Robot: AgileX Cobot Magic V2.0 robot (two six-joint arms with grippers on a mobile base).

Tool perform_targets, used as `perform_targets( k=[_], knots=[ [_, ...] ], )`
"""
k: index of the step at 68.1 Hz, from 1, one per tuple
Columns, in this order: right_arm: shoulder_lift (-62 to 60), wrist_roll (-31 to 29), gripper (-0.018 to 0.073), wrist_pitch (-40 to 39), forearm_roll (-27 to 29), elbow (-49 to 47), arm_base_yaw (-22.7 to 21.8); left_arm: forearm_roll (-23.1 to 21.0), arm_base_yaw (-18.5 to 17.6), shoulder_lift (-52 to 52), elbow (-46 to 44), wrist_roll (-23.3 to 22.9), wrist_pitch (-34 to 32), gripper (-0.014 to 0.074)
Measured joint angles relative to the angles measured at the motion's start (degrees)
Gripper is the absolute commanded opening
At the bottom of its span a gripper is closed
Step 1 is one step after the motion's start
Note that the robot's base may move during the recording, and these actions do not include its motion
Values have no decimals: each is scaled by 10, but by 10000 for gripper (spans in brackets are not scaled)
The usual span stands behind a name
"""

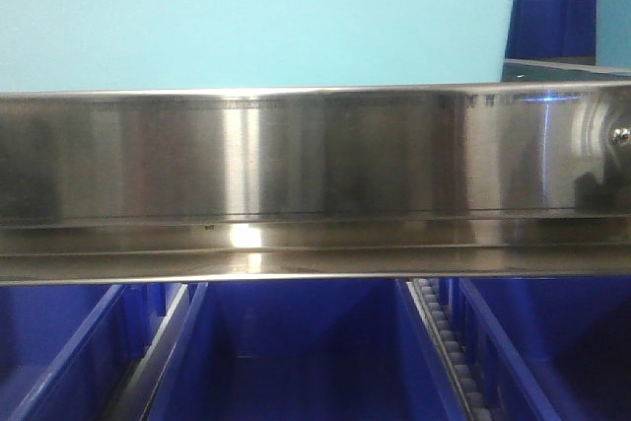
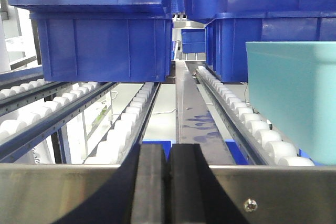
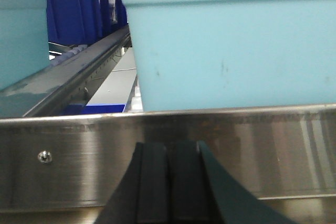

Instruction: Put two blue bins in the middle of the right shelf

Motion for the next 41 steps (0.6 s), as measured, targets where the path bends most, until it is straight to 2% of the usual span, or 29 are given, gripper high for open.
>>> perform_targets(
  k=[22, 41],
  knots=[
    [0, 0, -162, -4, 0, 0, 0, 0, 0, 0, 0, 0, -31, -111],
    [0, 0, -162, -72, 0, 0, 0, 0, 0, 0, 0, 0, -43, -111]
  ],
)
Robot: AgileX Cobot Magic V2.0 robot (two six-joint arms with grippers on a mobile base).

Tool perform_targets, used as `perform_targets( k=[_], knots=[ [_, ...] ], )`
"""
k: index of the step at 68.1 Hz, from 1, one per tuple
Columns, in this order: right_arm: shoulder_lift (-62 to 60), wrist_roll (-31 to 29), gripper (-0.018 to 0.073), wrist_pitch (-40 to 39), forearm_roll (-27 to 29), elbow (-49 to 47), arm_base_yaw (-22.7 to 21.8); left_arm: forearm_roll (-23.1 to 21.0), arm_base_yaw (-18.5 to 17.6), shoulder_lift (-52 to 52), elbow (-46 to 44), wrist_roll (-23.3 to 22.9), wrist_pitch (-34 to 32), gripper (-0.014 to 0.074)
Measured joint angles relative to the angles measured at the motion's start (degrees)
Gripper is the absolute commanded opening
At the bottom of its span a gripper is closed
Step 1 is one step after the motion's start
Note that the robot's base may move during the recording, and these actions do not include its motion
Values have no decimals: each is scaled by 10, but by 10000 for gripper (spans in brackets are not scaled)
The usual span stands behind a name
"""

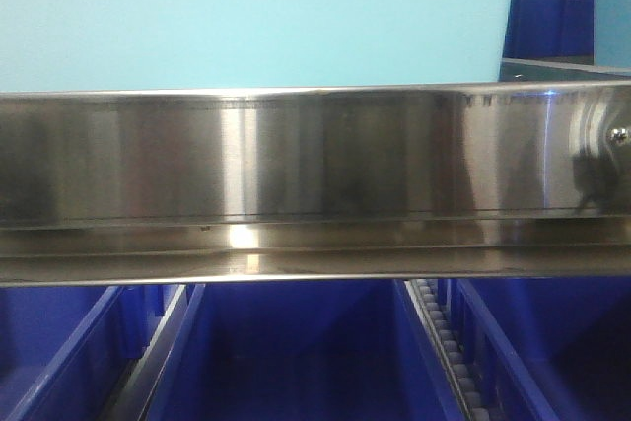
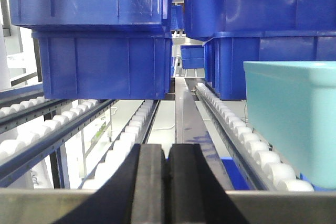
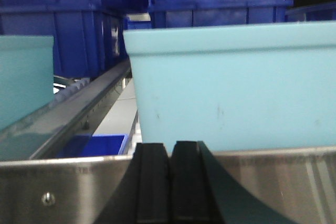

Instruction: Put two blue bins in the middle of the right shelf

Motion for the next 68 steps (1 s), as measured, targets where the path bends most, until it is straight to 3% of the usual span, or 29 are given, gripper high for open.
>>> perform_targets(
  k=[13, 20, 26, 31, 37, 43, 49, 58, 68],
  knots=[
    [0, 0, -162, -46, 0, -2, 0, -1, 0, 0, -3, 0, -88, -111],
    [-1, 0, -162, -27, 0, -42, 0, -2, 0, 0, -40, 0, -73, -103],
    [-2, 0, -150, 10, 0, -107, 0, -2, 0, -1, -95, 0, -31, -42],
    [3, 0, -74, 48, 0, -166, 0, -2, 0, 1, -142, 0, 14, 50],
    [28, 0, 116, 79, 0, -224, 0, -2, 0, 17, -200, 0, 73, 183],
    [63, 0, 367, 94, 0, -272, 0, -5, 0, 40, -247, 0, 129, 315],
    [111, 0, 543, 98, -3, -315, 0, -28, -3, 65, -282, 0, 167, 437],
    [189, 0, 559, 100, -29, -357, 0, -68, -39, 109, -320, 0, 201, 578],
    [282, 0, 559, 125, -31, -413, 4, -70, -70, 182, -382, 0, 264, 578]
  ],
)
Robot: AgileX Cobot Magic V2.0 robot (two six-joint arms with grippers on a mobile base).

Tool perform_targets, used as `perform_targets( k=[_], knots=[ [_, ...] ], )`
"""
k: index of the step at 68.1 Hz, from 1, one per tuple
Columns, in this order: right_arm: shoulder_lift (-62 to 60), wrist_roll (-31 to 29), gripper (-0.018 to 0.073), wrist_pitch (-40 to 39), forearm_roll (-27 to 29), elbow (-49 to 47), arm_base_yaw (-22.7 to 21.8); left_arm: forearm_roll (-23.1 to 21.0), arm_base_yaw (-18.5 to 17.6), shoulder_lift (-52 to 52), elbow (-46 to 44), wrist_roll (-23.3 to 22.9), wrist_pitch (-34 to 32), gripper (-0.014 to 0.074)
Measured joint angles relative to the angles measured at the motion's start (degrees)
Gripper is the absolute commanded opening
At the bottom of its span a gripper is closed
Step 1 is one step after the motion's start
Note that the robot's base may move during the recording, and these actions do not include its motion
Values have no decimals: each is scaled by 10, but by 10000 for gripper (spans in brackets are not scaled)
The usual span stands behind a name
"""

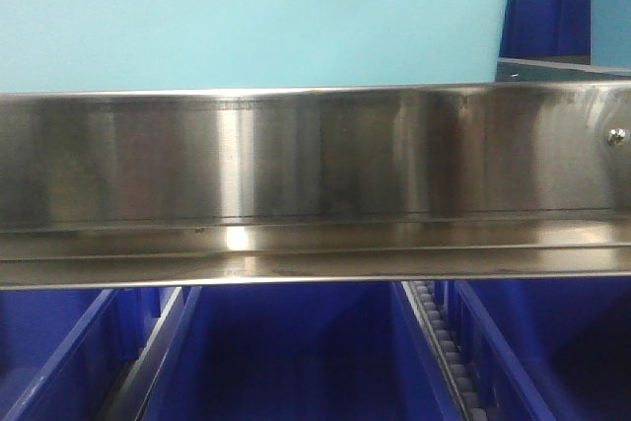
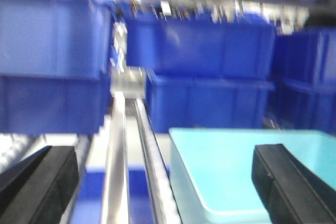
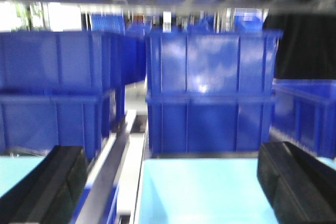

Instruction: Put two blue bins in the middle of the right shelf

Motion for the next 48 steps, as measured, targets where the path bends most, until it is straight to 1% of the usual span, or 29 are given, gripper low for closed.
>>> perform_targets(
  k=[7, 12, 23, 29, 33, 40, 48],
  knots=[
    [58, 0, 559, 38, 0, -56, 25, 3, -9, 67, -59, 0, 52, 578],
    [94, 0, 559, 69, 2, -98, 54, 3, -10, 122, -114, 1, 94, 578],
    [185, 0, 559, 146, 15, -204, 145, 5, -11, 244, -226, 7, 180, 578],
    [242, 0, 559, 195, 18, -267, 193, 5, -19, 300, -284, 9, 220, 578],
    [282, 0, 559, 232, 21, -309, 218, 5, -25, 341, -319, 9, 247, 578],
    [360, 3, 559, 314, 24, -386, 243, 5, -38, 398, -375, 9, 296, 578],
    [441, 17, 559, 407, 27, -467, 247, 12, -57, 456, -426, 9, 344, 578]
  ],
)
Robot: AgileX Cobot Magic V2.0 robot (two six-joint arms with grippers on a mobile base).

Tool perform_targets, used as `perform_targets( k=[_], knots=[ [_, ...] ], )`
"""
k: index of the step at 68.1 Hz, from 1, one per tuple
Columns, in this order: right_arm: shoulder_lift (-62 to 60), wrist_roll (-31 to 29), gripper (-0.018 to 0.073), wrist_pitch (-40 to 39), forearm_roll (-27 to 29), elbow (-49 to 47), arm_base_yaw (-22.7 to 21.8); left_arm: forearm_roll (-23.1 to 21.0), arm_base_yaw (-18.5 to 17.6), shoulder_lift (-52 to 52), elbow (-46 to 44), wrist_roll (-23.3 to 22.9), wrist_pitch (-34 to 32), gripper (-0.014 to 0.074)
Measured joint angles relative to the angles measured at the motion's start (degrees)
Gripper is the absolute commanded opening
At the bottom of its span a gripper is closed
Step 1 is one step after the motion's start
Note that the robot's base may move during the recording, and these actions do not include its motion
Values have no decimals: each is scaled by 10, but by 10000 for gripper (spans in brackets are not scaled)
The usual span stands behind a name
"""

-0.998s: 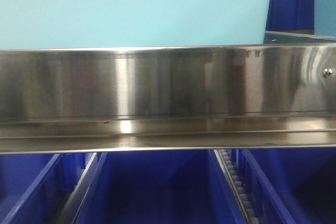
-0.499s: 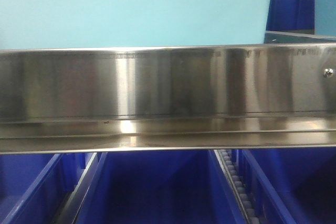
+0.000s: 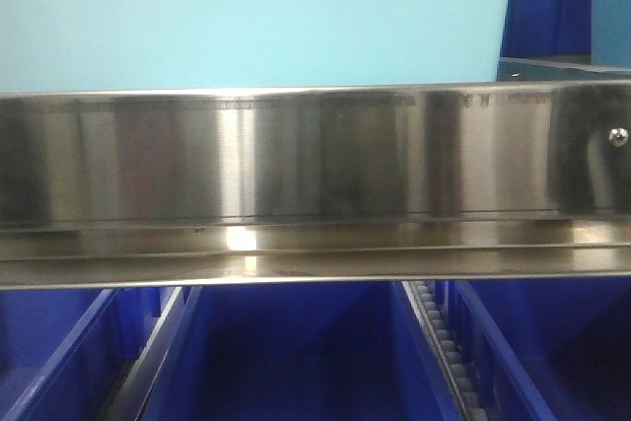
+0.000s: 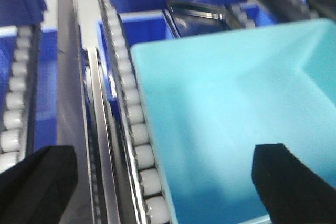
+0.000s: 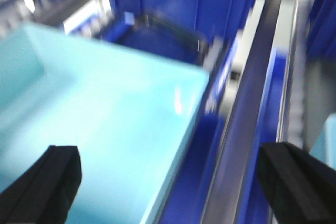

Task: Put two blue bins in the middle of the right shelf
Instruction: 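Close both grippers on opposite walls of the teal bin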

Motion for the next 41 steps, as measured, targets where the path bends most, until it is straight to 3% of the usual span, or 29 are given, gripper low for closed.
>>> perform_targets(
  k=[10, 19, 41],
  knots=[
    [77, 34, 559, 80, -9, -66, 0, 49, -39, 62, -63, -2, 56, 578],
    [136, 67, 559, 116, -30, -95, 0, 95, -56, 121, -113, -37, 107, 578],
    [215, 109, 559, 132, -34, -103, 0, 103, -55, 235, -144, -55, 122, 578]
  ],
)
